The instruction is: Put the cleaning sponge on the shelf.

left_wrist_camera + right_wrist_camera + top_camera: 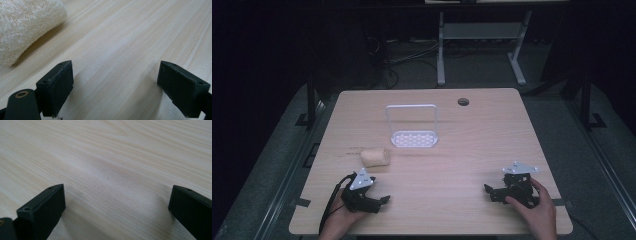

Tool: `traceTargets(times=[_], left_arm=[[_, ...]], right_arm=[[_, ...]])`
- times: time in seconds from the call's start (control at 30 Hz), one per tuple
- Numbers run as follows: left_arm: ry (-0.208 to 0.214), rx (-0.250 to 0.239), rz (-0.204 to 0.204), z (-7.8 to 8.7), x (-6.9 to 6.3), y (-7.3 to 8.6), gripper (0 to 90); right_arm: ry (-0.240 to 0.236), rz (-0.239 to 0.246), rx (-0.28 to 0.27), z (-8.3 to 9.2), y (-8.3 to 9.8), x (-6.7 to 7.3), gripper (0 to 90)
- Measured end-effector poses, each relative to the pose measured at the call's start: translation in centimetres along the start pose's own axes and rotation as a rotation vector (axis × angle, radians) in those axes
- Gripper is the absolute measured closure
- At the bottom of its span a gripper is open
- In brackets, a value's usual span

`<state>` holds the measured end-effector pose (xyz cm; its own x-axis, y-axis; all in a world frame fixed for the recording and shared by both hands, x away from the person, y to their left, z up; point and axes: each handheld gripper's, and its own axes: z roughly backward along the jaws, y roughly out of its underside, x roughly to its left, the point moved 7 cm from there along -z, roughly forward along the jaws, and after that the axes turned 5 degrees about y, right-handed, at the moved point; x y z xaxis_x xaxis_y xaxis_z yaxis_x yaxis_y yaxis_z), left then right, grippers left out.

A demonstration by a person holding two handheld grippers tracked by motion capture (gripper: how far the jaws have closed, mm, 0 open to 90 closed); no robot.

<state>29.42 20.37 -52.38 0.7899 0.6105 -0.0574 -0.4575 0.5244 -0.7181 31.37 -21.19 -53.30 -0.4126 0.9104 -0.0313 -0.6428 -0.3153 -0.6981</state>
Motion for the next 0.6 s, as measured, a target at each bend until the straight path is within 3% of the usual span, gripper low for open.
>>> traceTargets(times=[0.6], left_arm=[[0.011,0.01,-0.01,0.59,0.42,0.41,13.8]], right_arm=[[0.0,0.0,0.0,-0.01,-0.01,-0.01,0.6]])
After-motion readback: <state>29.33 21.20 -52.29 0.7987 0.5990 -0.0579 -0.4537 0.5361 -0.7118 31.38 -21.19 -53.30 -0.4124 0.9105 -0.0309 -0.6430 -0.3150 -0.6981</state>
